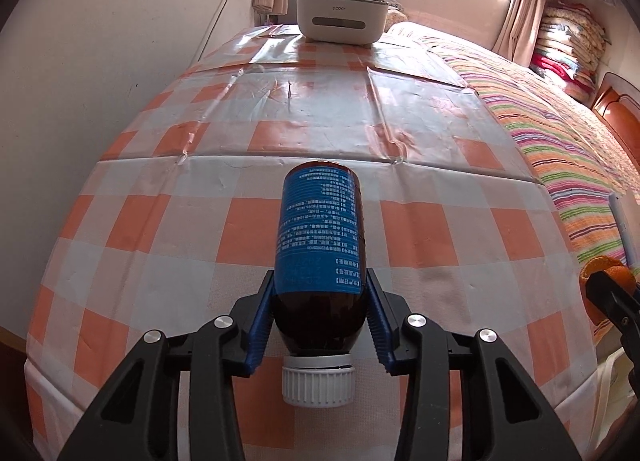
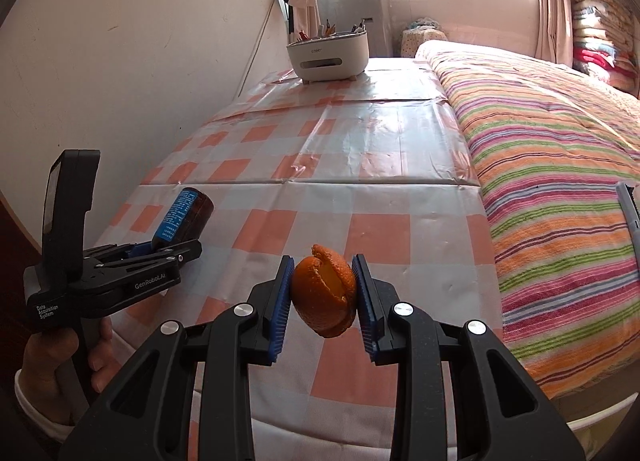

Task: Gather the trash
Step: 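Lift both held items and carry them over the cream bin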

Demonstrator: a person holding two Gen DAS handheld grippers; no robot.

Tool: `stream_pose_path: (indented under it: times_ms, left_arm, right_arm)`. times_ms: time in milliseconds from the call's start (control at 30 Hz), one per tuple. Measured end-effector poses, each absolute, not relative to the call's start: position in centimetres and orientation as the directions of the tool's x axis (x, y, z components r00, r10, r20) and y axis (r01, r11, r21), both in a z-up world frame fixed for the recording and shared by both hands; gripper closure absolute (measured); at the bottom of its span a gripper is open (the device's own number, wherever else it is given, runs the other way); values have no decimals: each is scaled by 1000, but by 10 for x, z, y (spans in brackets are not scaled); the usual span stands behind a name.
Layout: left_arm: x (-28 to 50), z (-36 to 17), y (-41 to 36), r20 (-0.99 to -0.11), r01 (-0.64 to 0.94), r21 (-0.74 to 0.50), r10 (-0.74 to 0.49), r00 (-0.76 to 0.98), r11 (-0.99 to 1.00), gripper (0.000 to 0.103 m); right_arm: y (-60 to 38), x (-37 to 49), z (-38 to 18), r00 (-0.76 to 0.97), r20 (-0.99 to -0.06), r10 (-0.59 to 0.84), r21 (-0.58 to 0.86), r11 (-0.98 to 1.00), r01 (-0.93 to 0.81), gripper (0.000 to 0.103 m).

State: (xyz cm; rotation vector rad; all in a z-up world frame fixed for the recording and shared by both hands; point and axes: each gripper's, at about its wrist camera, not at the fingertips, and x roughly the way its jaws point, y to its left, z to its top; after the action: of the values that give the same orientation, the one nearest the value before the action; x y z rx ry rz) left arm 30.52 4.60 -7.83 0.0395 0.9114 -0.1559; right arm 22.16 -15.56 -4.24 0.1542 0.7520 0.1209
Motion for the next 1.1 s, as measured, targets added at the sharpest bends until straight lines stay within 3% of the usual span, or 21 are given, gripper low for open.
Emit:
stream_pose_path:
  times_ms: [1100]
  left_arm:
    - [178, -48, -41, -713, 385, -22, -285, 641, 922, 62]
  right_arm:
    - [-216, 115, -19, 778, -627, 47, 134, 990, 49, 74]
